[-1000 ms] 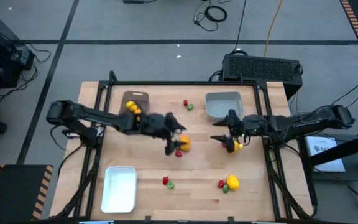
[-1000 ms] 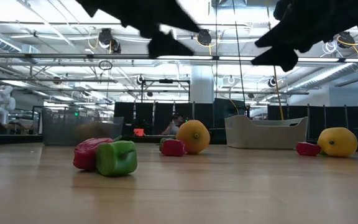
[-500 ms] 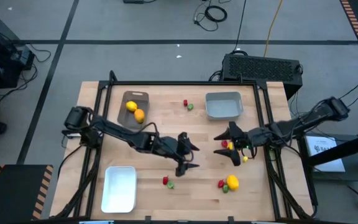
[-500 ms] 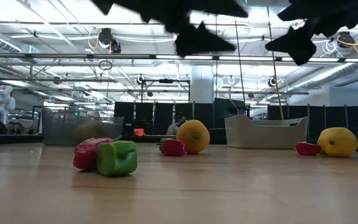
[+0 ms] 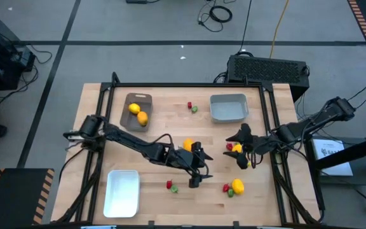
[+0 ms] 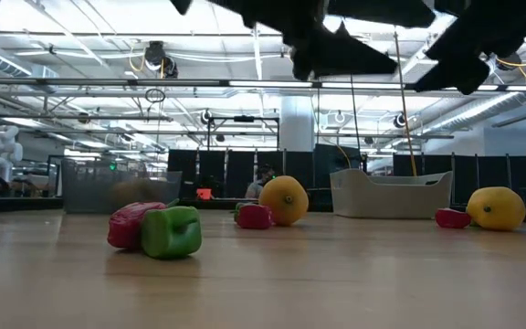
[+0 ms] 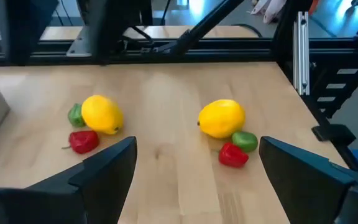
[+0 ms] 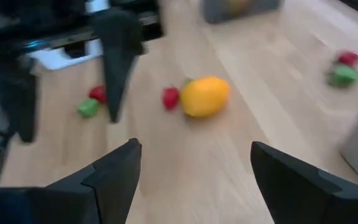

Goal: Sort produce into baskets
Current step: Put the lemon into the black bin

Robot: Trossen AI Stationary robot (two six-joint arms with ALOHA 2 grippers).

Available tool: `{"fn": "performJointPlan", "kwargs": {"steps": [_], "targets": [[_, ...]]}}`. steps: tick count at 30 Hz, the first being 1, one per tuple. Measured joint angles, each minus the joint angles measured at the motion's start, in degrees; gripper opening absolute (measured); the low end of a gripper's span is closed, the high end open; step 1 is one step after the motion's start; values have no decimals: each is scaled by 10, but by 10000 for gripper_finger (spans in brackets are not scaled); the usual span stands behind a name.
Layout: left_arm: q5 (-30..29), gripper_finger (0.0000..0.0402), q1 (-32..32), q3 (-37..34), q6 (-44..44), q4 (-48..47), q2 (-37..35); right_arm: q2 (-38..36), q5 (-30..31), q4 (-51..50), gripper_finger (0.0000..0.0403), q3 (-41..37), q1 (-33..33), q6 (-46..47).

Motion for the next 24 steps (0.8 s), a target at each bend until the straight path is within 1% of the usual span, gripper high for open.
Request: {"fn": "performJointPlan", "kwargs": {"steps": [3,6,9,16,24], "targets": [[1,345,2,11,0,5,24,0,6,-80,290,12,-2,50],[4,345,3,30,0,4,44,0,7,-133,290,18,-6,86],[4,345,6,62,5,9,67,0,7,-170,290,24,-12,102],[3,345,24,135,6,6,128,0,7,-182,290,26,-31,89],[-22,345,54,211,-1,2,210,-1,17,-190,290,26,-65,43]]}}
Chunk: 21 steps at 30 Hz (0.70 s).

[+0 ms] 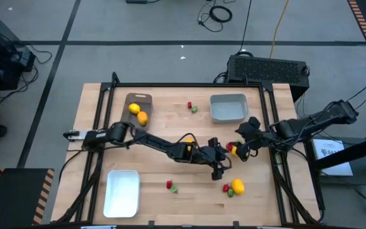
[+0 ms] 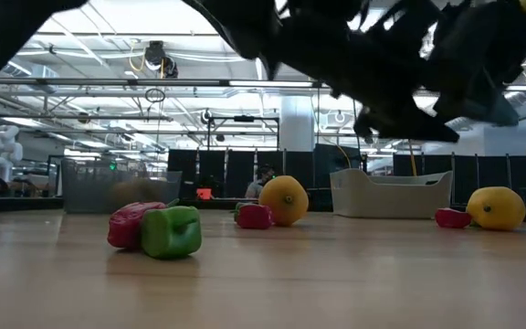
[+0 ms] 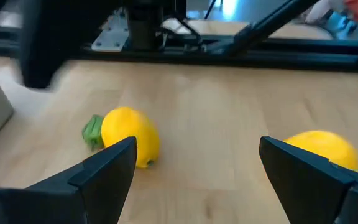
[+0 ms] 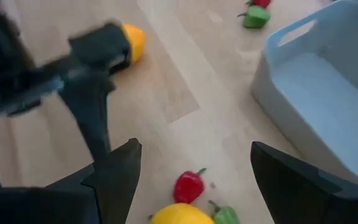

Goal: Sort produce into baskets
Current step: Put the lemon into the black bin

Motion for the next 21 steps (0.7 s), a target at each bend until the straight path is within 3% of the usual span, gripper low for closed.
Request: {"fn": "performJointPlan", "kwargs": {"steps": [5,17,21], "targets": [[-7,345,4,19,-14,0,16,0,14,-45,290,0,-12,50],[-40,345,11,20,-15,-41,10,26,-12,-244,290,0,-13,370],[-61,345,12,20,-15,-53,10,59,-11,-246,290,-6,-13,403]]}}
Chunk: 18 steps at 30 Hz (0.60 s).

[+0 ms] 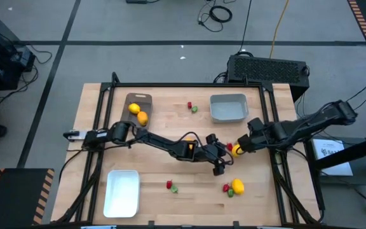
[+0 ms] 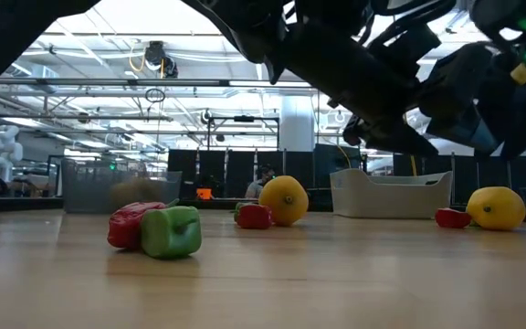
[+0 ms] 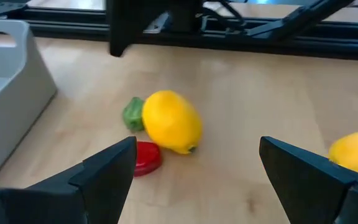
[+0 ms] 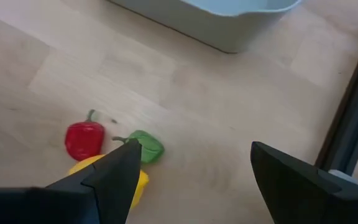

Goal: Sort produce into baskets
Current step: Put the lemon into the black bin

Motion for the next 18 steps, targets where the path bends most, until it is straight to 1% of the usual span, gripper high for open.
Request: {"fn": "performJointPlan", "kwargs": {"steps": [5,11,13,18], "targets": [[-4,345,-1,0,0,-19,0,53,-5,36,290,-1,0,0],[-4,345,-1,0,0,-66,0,108,-61,115,290,-1,2,-48],[-4,345,-2,0,0,-77,0,123,-65,125,290,-1,2,-56],[-4,345,-4,0,0,-93,0,149,-65,138,290,-1,2,-26]]}}
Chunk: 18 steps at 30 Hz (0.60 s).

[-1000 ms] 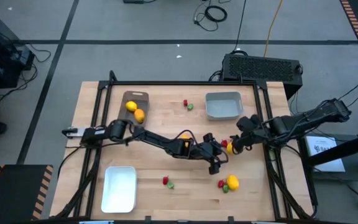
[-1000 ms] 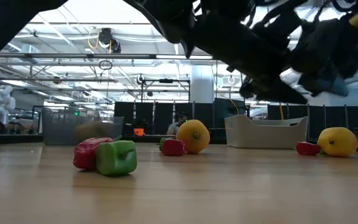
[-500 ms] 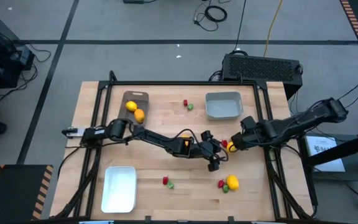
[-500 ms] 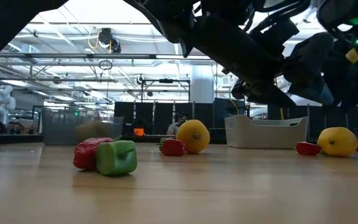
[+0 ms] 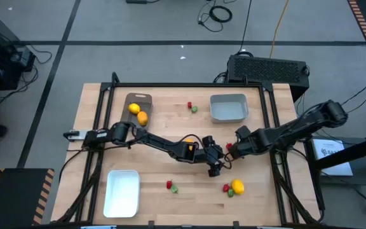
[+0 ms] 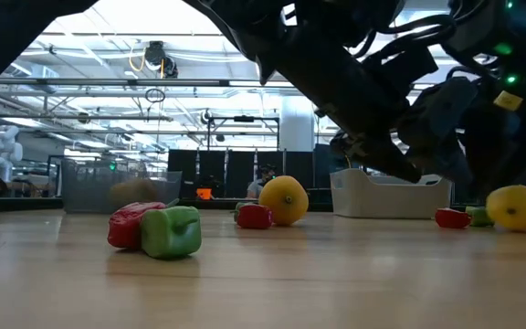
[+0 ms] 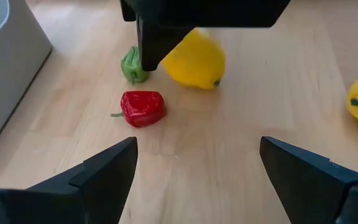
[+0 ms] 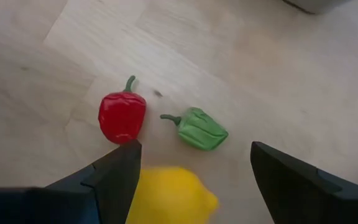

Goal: Sort produce into baskets
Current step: Put the lemon into the black bin

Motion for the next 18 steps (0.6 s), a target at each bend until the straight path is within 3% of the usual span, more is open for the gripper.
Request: {"fn": "performJointPlan", "kwargs": {"steps": [13,18], "targets": [[0,345,-1,0,5,-21,0,5,0,2,290,0,0,36],[0,345,-1,-2,20,-84,-17,4,1,2,290,0,4,29]]}}
